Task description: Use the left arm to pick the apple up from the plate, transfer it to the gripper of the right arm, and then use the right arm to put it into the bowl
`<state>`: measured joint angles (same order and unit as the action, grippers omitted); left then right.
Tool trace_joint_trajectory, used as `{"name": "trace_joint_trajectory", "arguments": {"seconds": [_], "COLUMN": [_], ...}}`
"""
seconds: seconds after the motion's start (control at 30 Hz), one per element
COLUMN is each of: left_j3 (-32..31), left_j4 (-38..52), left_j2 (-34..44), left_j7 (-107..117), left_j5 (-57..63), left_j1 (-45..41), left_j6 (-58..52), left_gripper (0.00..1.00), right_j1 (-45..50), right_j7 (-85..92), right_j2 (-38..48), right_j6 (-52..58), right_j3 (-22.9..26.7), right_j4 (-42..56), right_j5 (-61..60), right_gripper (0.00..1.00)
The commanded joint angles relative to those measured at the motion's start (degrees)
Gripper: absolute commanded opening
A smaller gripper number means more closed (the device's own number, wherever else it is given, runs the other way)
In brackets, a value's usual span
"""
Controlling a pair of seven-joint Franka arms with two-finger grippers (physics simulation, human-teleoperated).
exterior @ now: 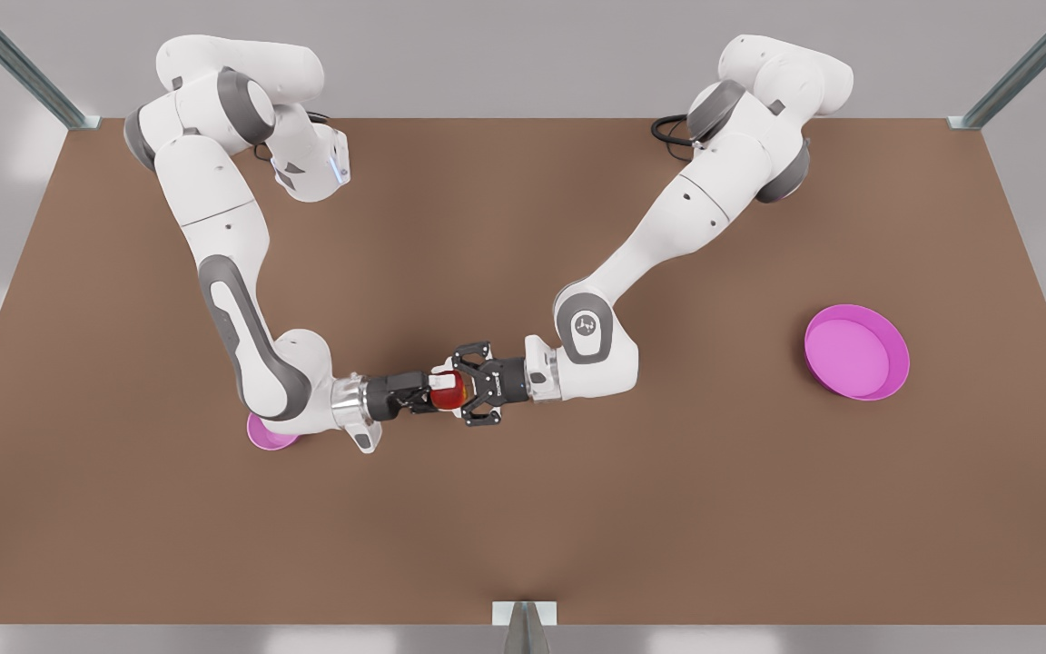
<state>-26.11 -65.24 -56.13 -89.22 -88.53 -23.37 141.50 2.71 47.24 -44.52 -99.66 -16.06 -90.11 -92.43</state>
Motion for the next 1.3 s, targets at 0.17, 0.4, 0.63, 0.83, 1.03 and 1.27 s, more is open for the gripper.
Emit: {"name": "trace_joint_trajectory", "arguments": {"seconds": [0.17,0.4,0.63,0.83,1.03,1.27], "left_j3": [0.01,0.01,0.01,0.62,4.4,26.38], "left_j4": [0.03,-0.06,-2.34,-24.93,-14.65,-19.92], "left_j2": [0.14,0.32,0.67,16.67,34.77,51.56], "left_j7": [0.01,1.42,1.68,22.75,77.0,94.23], "left_j5": [0.02,0.2,0.73,23.72,90.01,88.0], "left_j1": [-0.01,0.43,1.13,21.43,30.57,17.39], "left_j6": [-0.44,-0.52,-0.52,-21.87,-60.64,-49.49], "left_gripper": [0.65,0.97,0.99,0.99,1.0,1.0], "right_j1": [0.01,0.01,-0.87,-3.15,-10.09,-18.71], "right_j7": [3.56,3.39,2.51,-1.26,-10.23,-10.94], "right_j2": [0.14,0.23,0.32,0.49,0.49,0.05], "right_j6": [-0.18,-0.18,0.25,0.69,5.52,17.3], "right_j3": [-0.02,-0.02,0.6,0.77,0.77,2.61], "right_j4": [0.02,0.46,1.08,2.66,7.4,9.6], "right_j5": [-0.03,0.06,2.34,5.33,14.21,24.49], "right_gripper": [0.74,0.74,0.74,0.74,0.74,0.74]}}
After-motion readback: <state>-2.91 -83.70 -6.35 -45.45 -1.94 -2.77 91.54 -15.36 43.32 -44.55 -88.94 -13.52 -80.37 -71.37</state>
